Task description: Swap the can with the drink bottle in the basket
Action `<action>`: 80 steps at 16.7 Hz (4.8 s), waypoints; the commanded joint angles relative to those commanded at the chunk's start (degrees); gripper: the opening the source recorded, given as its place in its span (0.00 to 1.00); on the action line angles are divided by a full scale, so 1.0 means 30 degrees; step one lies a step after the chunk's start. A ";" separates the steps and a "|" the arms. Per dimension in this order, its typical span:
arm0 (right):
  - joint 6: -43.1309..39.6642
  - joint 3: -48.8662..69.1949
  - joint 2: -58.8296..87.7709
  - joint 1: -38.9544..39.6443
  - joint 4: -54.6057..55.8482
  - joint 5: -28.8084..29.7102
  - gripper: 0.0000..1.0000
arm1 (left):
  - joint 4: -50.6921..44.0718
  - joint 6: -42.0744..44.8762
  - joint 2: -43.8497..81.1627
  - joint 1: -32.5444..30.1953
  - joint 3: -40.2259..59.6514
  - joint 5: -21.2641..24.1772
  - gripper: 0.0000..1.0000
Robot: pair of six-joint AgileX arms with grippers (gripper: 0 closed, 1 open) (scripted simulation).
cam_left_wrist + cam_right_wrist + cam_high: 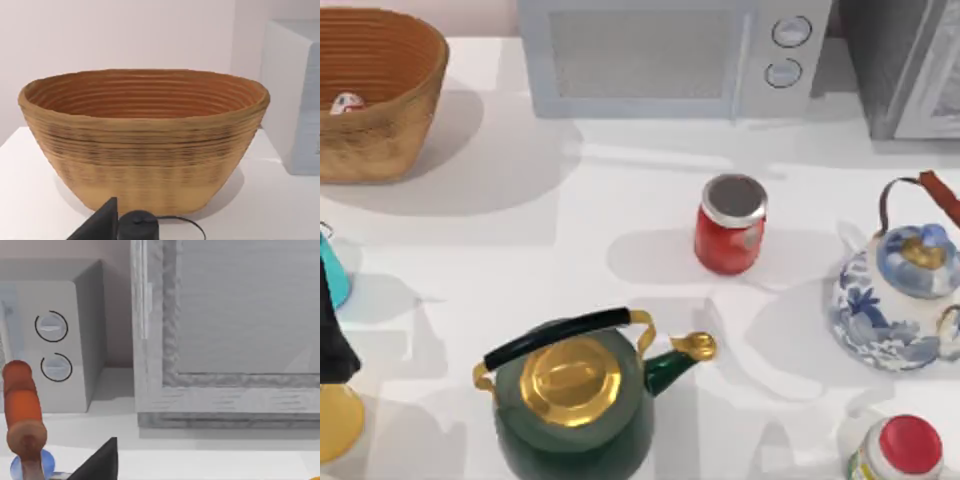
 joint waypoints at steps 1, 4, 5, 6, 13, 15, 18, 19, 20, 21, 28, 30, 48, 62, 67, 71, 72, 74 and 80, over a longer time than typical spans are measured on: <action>0.0000 0.0000 0.0000 0.0000 0.0000 0.0000 1.00 | 0.0000 0.0000 0.0000 0.0000 0.0000 0.0000 1.00; 0.0000 0.0000 0.0000 0.0000 0.0000 0.0000 1.00 | -0.0245 -0.0001 0.0511 0.0103 0.0501 -0.0066 1.00; 0.0000 0.0000 0.0000 0.0000 0.0000 0.0000 1.00 | -0.0497 0.0001 0.1031 0.0193 0.1011 -0.0119 1.00; 0.0000 0.0000 0.0000 0.0000 0.0000 0.0000 1.00 | -0.0837 0.0007 0.1732 0.0300 0.1697 -0.0174 1.00; 0.0000 0.0000 0.0000 0.0000 0.0000 0.0000 1.00 | -0.5313 0.0254 1.0845 0.1028 1.0600 -0.0242 1.00; 0.0000 0.0000 0.0000 0.0000 0.0000 0.0000 1.00 | -0.7091 0.0401 1.4394 0.1187 1.4069 -0.0146 1.00; 0.0000 0.0000 0.0000 0.0000 0.0000 0.0000 1.00 | -1.0035 0.0682 2.0171 0.1391 1.9729 0.0065 1.00; 0.0000 0.0000 0.0000 0.0000 0.0000 0.0000 1.00 | -1.1059 0.0786 2.2161 0.1453 2.1677 0.0147 1.00; 0.0000 0.0000 0.0000 0.0000 0.0000 0.0000 1.00 | -1.2094 0.0894 2.4166 0.1512 2.3639 0.0233 1.00; 0.0000 0.0000 0.0000 0.0000 0.0000 0.0000 1.00 | -1.3133 0.1005 2.6175 0.1568 2.5599 0.0324 1.00; 0.0000 0.0000 0.0000 0.0000 0.0000 0.0000 1.00 | -1.9899 0.1784 3.9299 0.1867 3.8245 0.1002 1.00; 0.0000 0.0000 0.0000 0.0000 0.0000 0.0000 1.00 | -2.1483 0.1982 4.2388 0.1920 4.1183 0.1185 1.00; 0.0000 0.0000 0.0000 0.0000 0.0000 0.0000 1.00 | -2.3026 0.2309 4.9214 0.1883 4.5993 0.1590 1.00; 0.0000 0.0000 0.0000 0.0000 0.0000 0.0000 1.00 | -2.1274 0.2268 4.9820 0.1830 4.4848 0.1588 0.55; 0.0000 0.0000 0.0000 0.0000 0.0000 0.0000 1.00 | -2.1274 0.2268 4.9820 0.1830 4.4848 0.1588 0.17; 0.0000 0.0000 0.0000 0.0000 0.0000 0.0000 1.00 | -2.1274 0.2268 4.9820 0.1830 4.4848 0.1588 0.00; 0.0000 0.0000 0.0000 0.0000 0.0000 0.0000 1.00 | -2.1274 0.2268 4.9820 0.1830 4.4848 0.1588 0.00; 0.0000 0.0000 0.0000 0.0000 0.0000 0.0000 1.00 | -2.1274 0.2268 4.9820 0.1830 4.4848 0.1588 0.00; 0.0000 0.0000 0.0000 0.0000 0.0000 0.0000 1.00 | -2.1235 0.2226 4.8926 0.1875 4.4693 0.1378 0.00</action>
